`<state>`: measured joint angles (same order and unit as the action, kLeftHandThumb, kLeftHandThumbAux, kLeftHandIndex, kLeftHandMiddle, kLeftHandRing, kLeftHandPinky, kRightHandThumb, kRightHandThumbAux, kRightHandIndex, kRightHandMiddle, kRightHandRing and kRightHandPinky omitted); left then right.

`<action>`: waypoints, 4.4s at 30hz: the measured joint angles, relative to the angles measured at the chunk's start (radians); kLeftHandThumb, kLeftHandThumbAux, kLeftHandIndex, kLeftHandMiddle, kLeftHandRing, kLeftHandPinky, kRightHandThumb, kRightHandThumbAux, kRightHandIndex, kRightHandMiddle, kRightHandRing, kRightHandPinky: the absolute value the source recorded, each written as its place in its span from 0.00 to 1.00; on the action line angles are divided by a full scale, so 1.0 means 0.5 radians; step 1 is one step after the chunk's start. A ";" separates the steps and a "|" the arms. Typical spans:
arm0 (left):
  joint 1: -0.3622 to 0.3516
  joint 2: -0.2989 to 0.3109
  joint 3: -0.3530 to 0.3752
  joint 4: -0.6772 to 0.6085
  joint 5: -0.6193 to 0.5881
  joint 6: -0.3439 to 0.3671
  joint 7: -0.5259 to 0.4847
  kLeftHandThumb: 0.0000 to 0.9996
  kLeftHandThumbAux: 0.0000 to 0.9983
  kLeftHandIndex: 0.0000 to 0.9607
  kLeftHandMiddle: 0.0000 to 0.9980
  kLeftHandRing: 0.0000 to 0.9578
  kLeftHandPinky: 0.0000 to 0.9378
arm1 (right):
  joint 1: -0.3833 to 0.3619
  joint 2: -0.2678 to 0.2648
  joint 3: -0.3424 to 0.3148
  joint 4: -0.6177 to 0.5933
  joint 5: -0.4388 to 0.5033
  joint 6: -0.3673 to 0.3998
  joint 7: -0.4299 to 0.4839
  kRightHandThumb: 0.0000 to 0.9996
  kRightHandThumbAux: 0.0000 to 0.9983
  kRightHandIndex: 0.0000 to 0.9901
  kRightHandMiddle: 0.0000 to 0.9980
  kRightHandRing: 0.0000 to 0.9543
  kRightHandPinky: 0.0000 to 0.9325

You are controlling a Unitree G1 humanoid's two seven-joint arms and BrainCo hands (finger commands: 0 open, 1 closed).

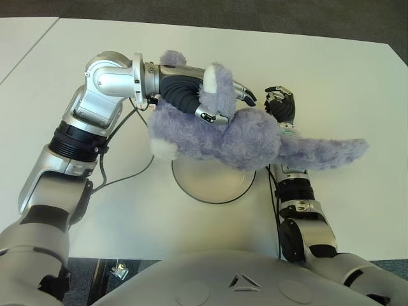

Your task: Put the doll into the plate.

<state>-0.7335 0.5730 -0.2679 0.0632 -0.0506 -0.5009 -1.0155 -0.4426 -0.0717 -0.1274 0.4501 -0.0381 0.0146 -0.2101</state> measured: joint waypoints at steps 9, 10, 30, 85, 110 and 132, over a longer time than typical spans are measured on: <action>-0.013 0.075 0.065 0.045 0.001 -0.113 -0.001 0.49 0.12 0.00 0.00 0.00 0.00 | 0.020 0.006 -0.010 -0.011 0.012 -0.062 0.027 0.71 0.72 0.44 0.75 0.78 0.79; -0.016 0.084 0.066 0.047 0.001 -0.121 -0.001 0.50 0.11 0.00 0.00 0.00 0.00 | 0.021 0.008 -0.011 -0.014 0.012 -0.062 0.027 0.71 0.72 0.44 0.75 0.78 0.79; -0.339 0.298 0.070 0.084 -0.095 0.023 -0.352 0.65 0.19 0.00 0.00 0.00 0.00 | 0.060 0.048 0.031 -0.107 -0.020 -0.004 -0.022 0.71 0.72 0.44 0.76 0.79 0.81; -0.681 0.322 0.029 0.292 0.279 -0.208 -0.358 0.69 0.24 0.00 0.00 0.00 0.00 | -0.044 0.059 0.070 0.029 -0.101 0.017 -0.104 0.71 0.72 0.45 0.77 0.80 0.81; -0.767 0.089 -0.088 0.753 0.539 -0.439 -0.075 0.57 0.17 0.00 0.00 0.00 0.00 | -0.344 -0.090 -0.028 0.623 -0.041 -0.290 0.033 0.71 0.72 0.44 0.77 0.79 0.79; -0.803 -0.044 -0.088 1.141 0.549 -0.696 0.175 0.54 0.14 0.00 0.00 0.00 0.00 | -0.420 -0.204 -0.029 0.767 -0.016 -0.359 0.142 0.71 0.72 0.44 0.77 0.81 0.80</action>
<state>-1.1352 0.5512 -0.3117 0.6337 0.2239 -0.8488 -0.9278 -0.6529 -0.1738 -0.1419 0.8336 -0.0459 -0.1647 -0.1390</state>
